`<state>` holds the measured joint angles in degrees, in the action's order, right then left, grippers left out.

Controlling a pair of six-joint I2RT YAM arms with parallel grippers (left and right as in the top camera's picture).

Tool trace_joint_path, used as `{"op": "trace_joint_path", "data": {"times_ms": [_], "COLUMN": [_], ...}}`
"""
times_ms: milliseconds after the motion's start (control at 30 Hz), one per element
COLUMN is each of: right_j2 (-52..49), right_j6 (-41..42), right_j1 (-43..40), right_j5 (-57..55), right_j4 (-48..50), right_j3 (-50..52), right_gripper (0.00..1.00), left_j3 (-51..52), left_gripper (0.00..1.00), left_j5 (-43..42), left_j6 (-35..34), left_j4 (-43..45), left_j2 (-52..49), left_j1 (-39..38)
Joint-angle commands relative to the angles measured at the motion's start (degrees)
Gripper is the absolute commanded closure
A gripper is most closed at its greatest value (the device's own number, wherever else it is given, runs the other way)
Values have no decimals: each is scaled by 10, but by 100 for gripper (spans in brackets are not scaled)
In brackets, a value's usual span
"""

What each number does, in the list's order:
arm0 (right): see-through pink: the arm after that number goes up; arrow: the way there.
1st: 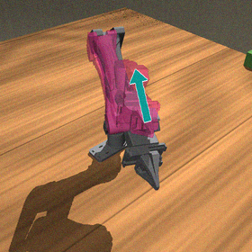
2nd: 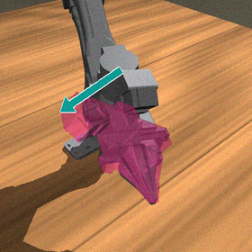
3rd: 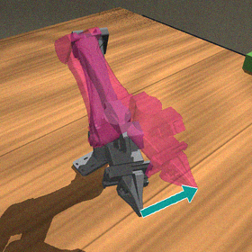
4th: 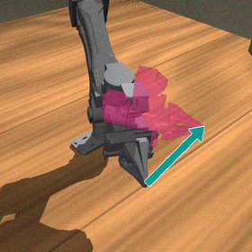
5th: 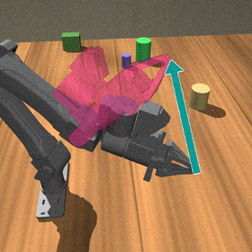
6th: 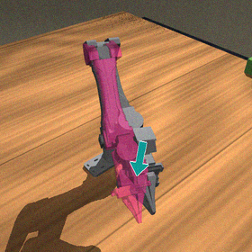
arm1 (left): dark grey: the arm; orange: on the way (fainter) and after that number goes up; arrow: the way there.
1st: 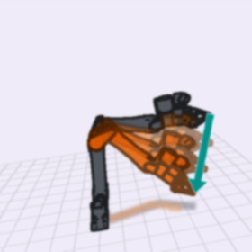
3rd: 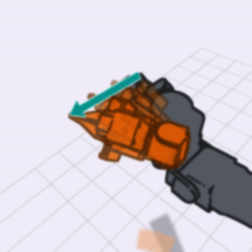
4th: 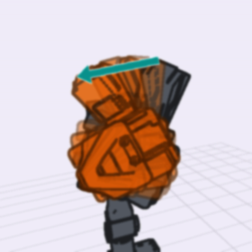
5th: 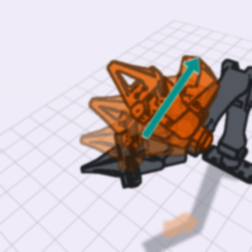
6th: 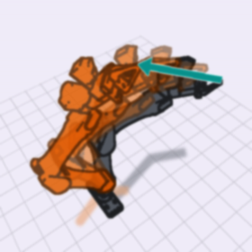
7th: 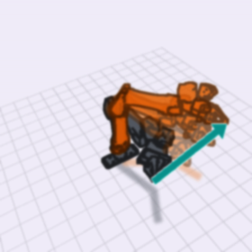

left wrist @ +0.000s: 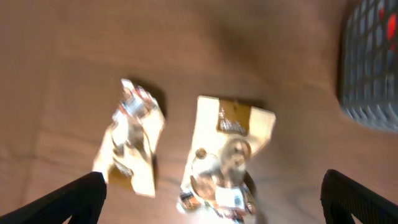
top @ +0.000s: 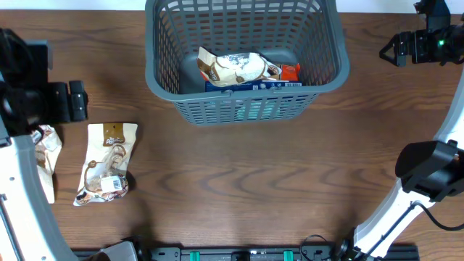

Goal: Pack container
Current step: 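Lower the left gripper onto the PanTree beige pouch and grasp it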

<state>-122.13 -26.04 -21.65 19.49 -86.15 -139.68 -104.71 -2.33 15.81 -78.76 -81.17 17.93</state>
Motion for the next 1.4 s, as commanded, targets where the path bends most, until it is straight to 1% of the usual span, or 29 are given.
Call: {"op": "trace_joint_path", "data": {"times_ms": [0, 200, 333, 400, 467, 533, 667, 767, 867, 933, 1000, 1067, 1233, 1367], "right_j2": [0, 0, 0, 0, 0, 0, 0, 0, 0, 0, 0, 0, 0, 0], "right_j6": [7, 7, 7, 7, 7, 7, 7, 7, 7, 7, 7, 7, 7, 7], "right_j1": [4, 9, 14, 17, 20, 23, 29, 34, 36, 36, 36, 36, 36, 36], "right_j5": [5, 5, 5, 5, 5, 5, 4, 4, 4, 4, 4, 4, 4, 4], "right_j4": [-2, 1, 4, 6, 9, 13, 18, 19, 19, 20, 22, 25, 28, 28], "right_j3": [0, 0, 0, 0, 0, 0, 0, 0, 0, 0, 0, 0, 0, 0], "right_gripper": [1, 1, 1, 1, 1, 1, 1, 1, 1, 1, 1, 1, 1, 1], "left_j3": [52, 229, 345, 399, 457, 493, 533, 540, 540, 540, 540, 540, 540, 540], "left_gripper": [1, 1, 1, 1, 1, 1, 1, 1, 1, 1, 1, 1, 1, 1], "left_j5": [-35, -45, -45, -44, -36, -30, -28, 18, 62, 87, 89, 89, 88, 81], "left_j6": [-24, -70, -112, -115, -112, -112, -111, -82, -76, -32, 13, 42, 48, 54], "left_j4": [-7, 26, 47, 61, 110, 137, 191, 240, 299, 331, 347, 350, 356, 364], "left_j2": [25, 126, 199, 224, 243, 246, 235, 221, 200, 175, 144, 106, 2, -53], "left_j1": [3, 4, 4, 4, 4, 4, 4, 4, 4, 4, 4, 4, 4, 4]}}
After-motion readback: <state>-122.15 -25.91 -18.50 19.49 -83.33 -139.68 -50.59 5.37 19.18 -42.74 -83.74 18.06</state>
